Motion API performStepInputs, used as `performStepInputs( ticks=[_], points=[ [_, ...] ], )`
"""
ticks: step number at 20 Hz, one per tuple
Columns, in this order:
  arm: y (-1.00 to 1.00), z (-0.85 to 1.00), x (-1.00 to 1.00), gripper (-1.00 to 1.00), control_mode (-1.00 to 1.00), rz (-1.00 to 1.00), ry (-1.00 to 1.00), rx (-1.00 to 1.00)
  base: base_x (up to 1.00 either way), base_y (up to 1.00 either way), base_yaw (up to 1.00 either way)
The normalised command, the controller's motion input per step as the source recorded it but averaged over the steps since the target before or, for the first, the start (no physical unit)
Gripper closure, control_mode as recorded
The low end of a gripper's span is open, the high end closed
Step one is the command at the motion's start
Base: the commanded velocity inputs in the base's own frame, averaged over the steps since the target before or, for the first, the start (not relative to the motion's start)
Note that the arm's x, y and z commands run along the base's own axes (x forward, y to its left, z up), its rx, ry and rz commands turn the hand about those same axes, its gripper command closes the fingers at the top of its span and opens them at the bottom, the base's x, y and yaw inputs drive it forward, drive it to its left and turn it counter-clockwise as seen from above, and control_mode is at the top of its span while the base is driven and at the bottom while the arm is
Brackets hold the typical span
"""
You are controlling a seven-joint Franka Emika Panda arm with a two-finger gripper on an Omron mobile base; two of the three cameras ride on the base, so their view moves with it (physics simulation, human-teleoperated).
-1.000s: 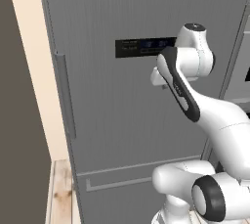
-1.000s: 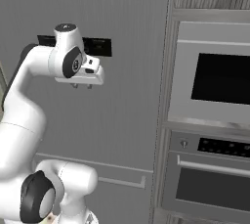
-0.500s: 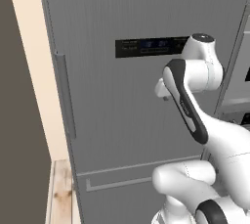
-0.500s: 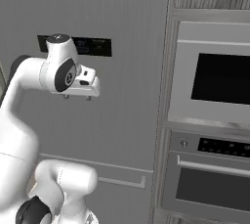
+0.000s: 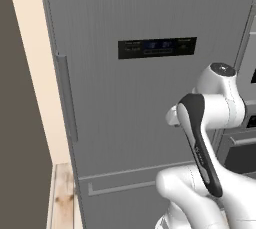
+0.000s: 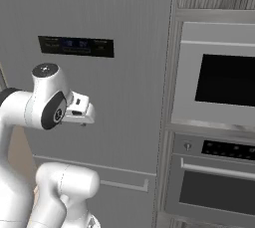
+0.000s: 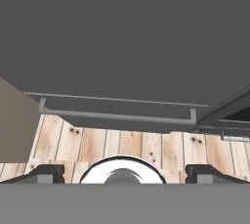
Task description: Retrieve the kiwi and banana from the fridge and place them into the bowl on the dining table.
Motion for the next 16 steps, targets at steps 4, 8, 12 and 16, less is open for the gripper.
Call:
performStepInputs(
  ticks=[4, 8, 12, 16],
  points=[
    [0.0, -0.27, -0.21, -1.0, -1.0, 0.0, 0.0, 0.0, 0.0, 0.0, 0.0],
    [0.0, -0.06, -0.02, -1.0, -1.0, 0.0, 0.0, 0.0, 0.0, 0.0, 0.0],
    [0.0, 0.0, 0.0, -1.0, -1.0, 0.0, 0.0, 0.0, 0.0, 0.0, 0.0],
    [0.0, 0.0, 0.0, -1.0, -1.0, 0.0, 0.0, 0.0, 0.0, 0.0, 0.0]
  ],
)
